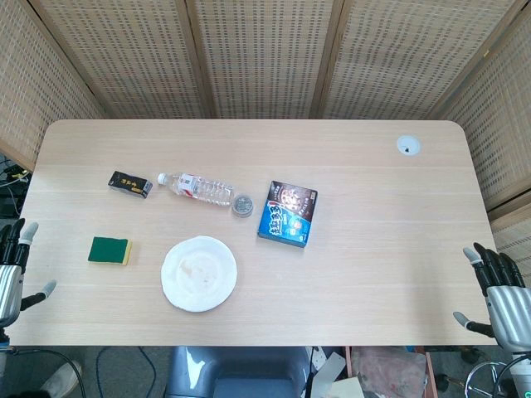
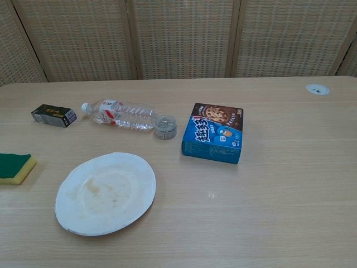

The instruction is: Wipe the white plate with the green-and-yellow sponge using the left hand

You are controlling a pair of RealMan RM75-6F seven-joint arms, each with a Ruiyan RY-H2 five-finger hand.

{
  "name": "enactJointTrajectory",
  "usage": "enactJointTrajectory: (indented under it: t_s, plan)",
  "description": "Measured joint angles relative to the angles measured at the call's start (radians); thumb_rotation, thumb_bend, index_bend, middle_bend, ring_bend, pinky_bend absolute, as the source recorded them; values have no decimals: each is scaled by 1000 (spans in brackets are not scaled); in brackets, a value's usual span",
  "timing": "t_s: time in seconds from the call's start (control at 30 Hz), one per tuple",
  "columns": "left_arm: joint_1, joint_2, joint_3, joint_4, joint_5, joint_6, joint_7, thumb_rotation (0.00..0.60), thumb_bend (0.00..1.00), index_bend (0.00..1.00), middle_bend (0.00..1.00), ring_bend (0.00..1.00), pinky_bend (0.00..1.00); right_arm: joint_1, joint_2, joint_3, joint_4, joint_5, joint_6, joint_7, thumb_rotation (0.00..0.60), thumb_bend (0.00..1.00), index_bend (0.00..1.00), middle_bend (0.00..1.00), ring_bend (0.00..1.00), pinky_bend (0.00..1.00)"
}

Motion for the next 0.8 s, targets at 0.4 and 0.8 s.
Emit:
enactJointTrajectory:
  t_s: [0.4,0.8]
  plan:
    - [-36,5,7,13,-34,-116,-19,600,0,0,0,0,1,-4,20,-2,-13,10,-4,27,600,0,0,0,0,0]
    - [-259,-174,-10,424,-69,-497,-173,600,0,222,128,103,236,7,14,5,-21,41,-34,6,600,0,0,0,0,0]
